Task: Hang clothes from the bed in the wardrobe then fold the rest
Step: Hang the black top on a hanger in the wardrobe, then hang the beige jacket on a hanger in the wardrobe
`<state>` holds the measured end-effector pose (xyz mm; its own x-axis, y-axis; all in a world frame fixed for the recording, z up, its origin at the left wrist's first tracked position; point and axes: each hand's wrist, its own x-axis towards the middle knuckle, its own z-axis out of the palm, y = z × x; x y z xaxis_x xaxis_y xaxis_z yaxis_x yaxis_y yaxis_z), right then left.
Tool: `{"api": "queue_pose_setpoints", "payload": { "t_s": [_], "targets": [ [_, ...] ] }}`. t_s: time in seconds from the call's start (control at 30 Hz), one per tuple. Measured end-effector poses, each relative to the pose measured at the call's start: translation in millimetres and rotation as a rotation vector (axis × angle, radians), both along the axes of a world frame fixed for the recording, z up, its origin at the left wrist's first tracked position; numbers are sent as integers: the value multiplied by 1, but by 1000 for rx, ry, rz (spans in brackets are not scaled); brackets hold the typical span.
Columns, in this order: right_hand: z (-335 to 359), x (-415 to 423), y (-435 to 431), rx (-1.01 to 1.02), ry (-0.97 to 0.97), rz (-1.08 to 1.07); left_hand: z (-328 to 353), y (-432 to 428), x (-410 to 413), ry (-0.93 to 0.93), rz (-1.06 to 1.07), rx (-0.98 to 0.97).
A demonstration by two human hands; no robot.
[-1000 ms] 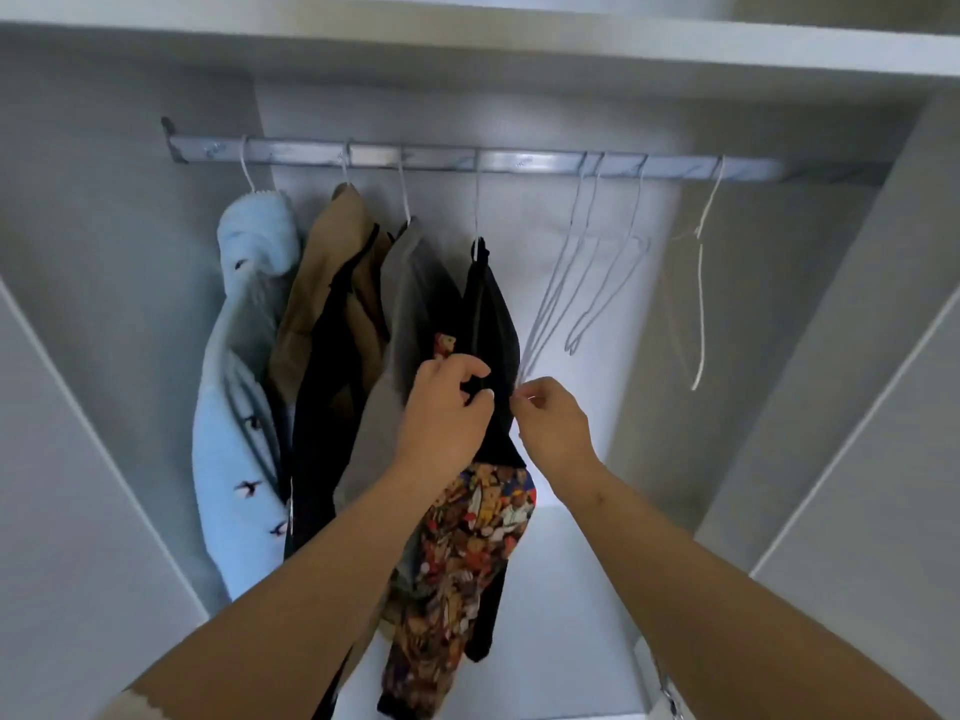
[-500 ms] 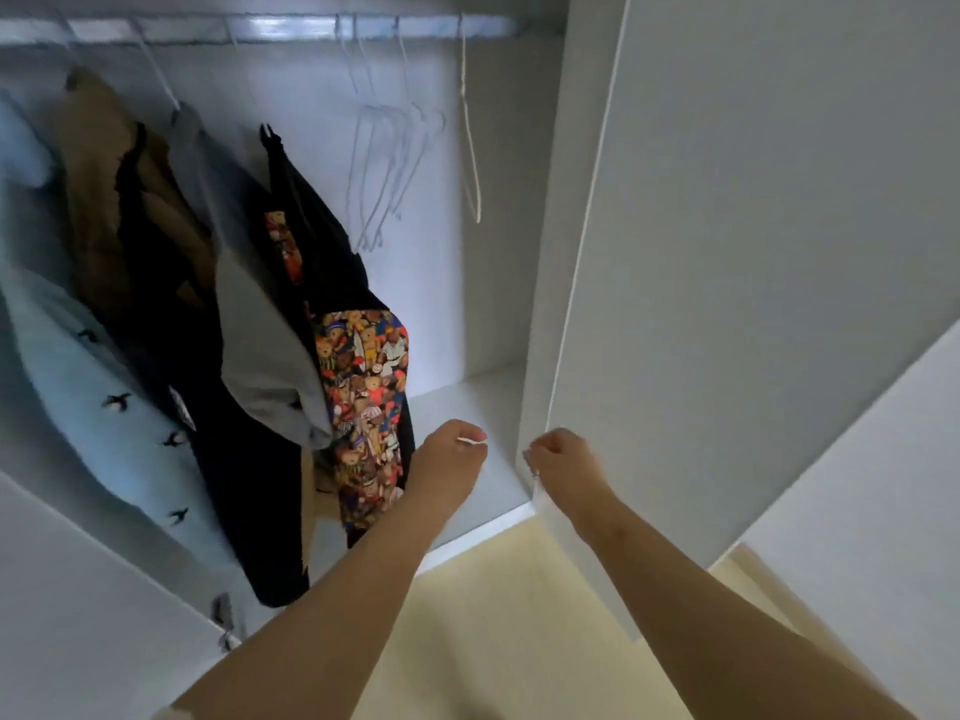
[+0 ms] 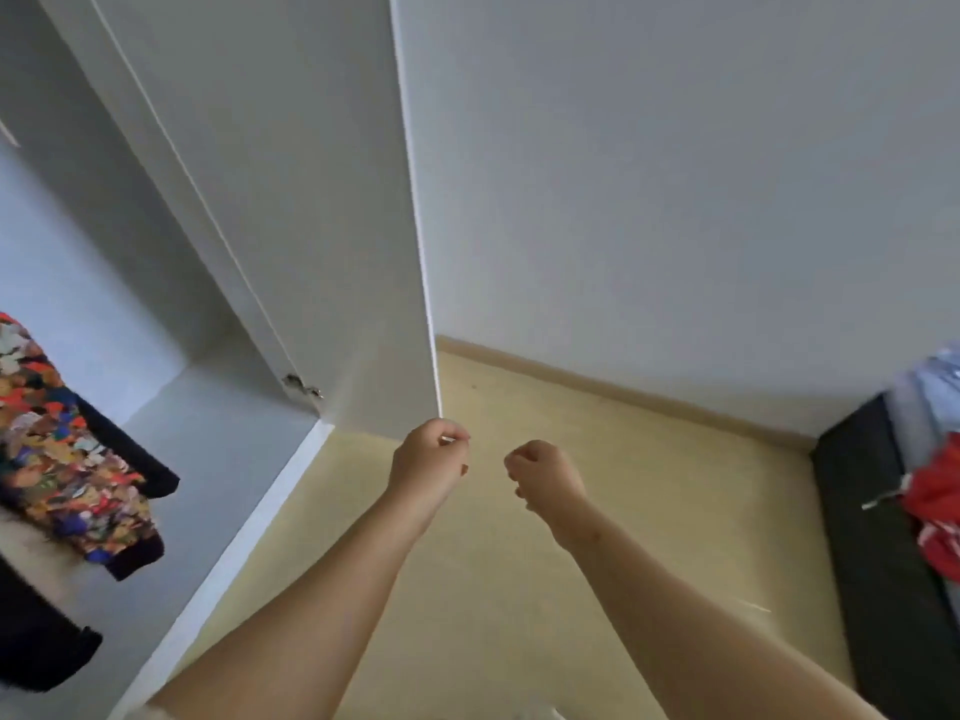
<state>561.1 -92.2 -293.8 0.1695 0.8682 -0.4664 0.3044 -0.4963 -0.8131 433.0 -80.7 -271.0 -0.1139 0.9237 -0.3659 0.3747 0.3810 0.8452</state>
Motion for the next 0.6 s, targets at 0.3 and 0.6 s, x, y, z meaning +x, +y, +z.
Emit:
{"api": "queue_pose_setpoints", "payload": {
  "t_s": [0.3,0.6],
  "targets": [
    [-1,245,-159,-9,-99,-435,-8,-98,266,-28,-496,2],
    [-17,465,-343,-75,-110,-825,-19,-239,502,-91,-860,-81]
  ]
}}
